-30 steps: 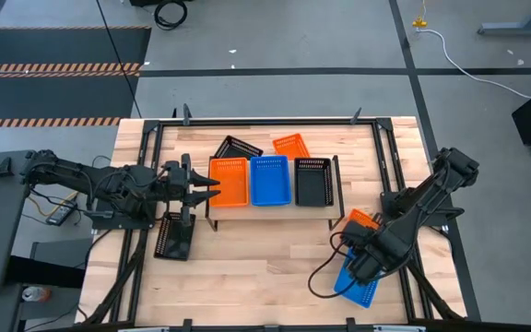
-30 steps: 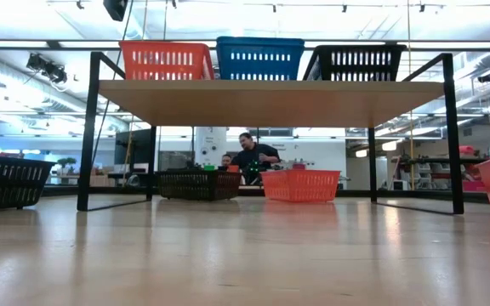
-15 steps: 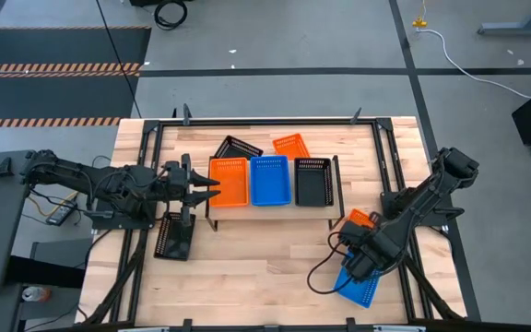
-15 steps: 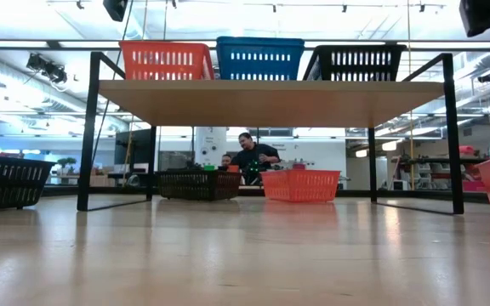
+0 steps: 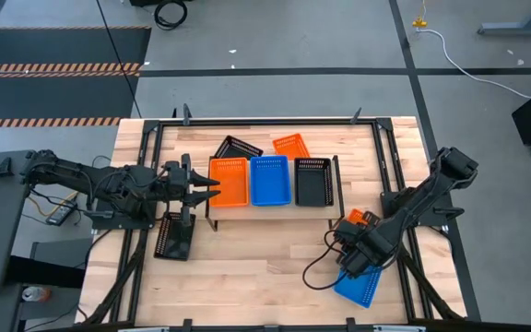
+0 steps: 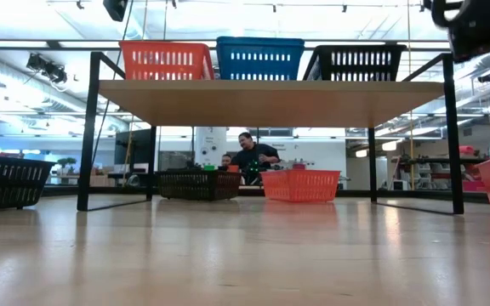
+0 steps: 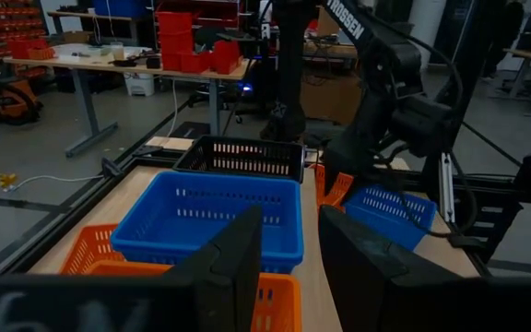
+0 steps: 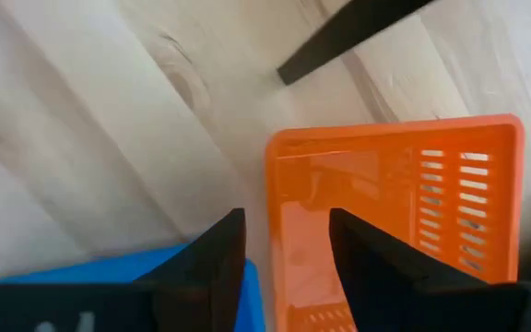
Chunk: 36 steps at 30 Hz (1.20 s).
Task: Stack baskets on shelf by color
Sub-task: Stack the bottom orange bin on top of the orange bin on the shelf
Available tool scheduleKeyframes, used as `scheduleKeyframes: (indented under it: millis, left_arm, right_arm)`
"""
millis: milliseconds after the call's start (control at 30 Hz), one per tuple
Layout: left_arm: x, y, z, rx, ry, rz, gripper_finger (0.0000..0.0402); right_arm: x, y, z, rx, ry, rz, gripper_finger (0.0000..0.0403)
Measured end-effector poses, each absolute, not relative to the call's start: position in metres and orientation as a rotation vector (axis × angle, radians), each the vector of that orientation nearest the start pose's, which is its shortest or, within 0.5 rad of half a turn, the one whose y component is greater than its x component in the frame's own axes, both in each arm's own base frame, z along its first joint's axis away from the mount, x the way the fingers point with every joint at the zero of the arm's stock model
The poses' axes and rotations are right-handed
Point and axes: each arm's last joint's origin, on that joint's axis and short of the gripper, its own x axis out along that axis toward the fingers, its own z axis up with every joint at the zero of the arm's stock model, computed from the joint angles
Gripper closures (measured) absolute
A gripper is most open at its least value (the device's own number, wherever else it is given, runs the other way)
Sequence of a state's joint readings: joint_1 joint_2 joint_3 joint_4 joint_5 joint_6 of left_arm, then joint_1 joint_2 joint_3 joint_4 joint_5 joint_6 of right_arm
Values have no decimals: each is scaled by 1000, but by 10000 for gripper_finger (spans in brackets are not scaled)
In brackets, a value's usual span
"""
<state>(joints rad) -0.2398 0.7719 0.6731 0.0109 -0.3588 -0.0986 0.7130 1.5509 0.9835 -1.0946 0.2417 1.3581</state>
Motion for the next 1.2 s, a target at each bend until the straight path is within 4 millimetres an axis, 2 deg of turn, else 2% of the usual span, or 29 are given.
scheduleKeyframes:
  millis: [167,500,667,867,933,1033,1200]
  left_arm:
    - [172,-32,315,-72,78,123,285]
    - [172,-32,315,-73,78,123,285]
    - [172,-32,315,-72,78,123,285]
    - [172,-32,315,-72,78,123,285]
    - [172,-32,315,-72,78,123,285]
    - [172,-32,315,-73,78,123,285]
    - [172,-32,315,-72,78,123,285]
  right_arm:
    - [188,153,182,335,1340,-633,229]
    - [184,150,164,337,1345,-598,246]
    - [181,147,163,309,1370,-622,289]
    - [176,146,164,302,1441,-636,383]
    - [175,145,164,304,1468,-639,389]
    - [174,145,166,311,1500,-652,378]
    - [176,148,186,283,1539,-671,390]
